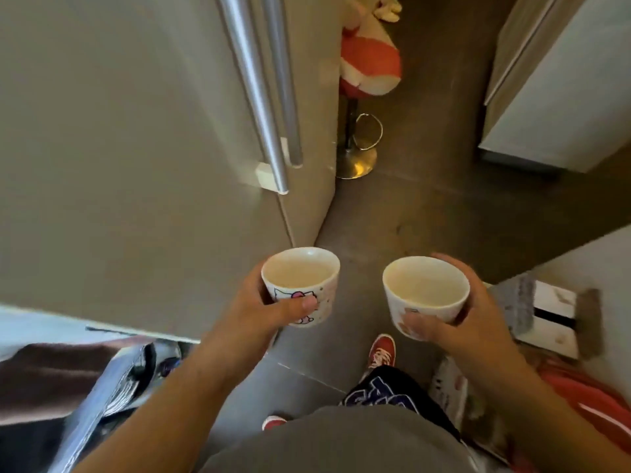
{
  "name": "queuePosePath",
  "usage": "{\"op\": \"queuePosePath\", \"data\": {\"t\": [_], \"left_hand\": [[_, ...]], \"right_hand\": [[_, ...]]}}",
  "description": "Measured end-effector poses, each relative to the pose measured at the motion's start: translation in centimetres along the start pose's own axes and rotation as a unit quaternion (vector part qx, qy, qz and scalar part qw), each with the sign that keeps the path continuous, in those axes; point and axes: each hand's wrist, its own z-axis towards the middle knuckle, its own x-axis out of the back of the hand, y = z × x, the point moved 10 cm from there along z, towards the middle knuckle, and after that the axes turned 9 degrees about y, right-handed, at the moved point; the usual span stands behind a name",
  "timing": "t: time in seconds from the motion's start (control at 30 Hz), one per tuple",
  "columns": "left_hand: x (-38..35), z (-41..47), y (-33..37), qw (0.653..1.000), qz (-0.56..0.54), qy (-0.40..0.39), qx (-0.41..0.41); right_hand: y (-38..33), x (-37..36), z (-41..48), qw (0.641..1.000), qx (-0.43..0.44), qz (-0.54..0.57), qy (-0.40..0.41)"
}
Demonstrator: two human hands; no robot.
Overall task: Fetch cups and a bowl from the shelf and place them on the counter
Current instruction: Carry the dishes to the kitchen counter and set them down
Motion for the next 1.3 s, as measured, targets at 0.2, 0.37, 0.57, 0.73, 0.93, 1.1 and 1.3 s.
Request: {"op": "queuePosePath", "data": {"t": [0.2,0.37,0.57,0.73,0.93,1.1,1.3], "left_hand": [[-10.1,8.5,3.2,0.999,0.041,-0.012,-0.009],[-16.0,13.8,5.1,0.995,0.093,-0.023,-0.017],[-18.9,18.6,6.5,0.99,0.141,-0.019,-0.028],[-19.5,23.5,7.8,0.987,0.155,0.003,-0.03],[-21.0,32.6,9.7,0.986,0.166,-0.002,-0.03],[-25.8,40.6,13.7,0.989,0.139,-0.041,-0.039],[-36.5,47.4,17.2,0.979,0.133,-0.154,-0.027]], "right_hand": [[3.9,8.9,6.7,0.997,-0.036,-0.022,0.065],[5.8,14.4,12.6,0.993,-0.056,-0.027,0.1],[5.9,17.0,19.5,0.99,-0.07,-0.045,0.112],[4.7,16.7,26.5,0.991,-0.064,-0.018,0.115],[3.7,16.8,36.1,0.989,-0.065,-0.015,0.13],[3.0,20.4,41.6,0.982,-0.075,-0.014,0.173],[5.0,28.2,43.8,0.955,-0.112,-0.03,0.272]]}}
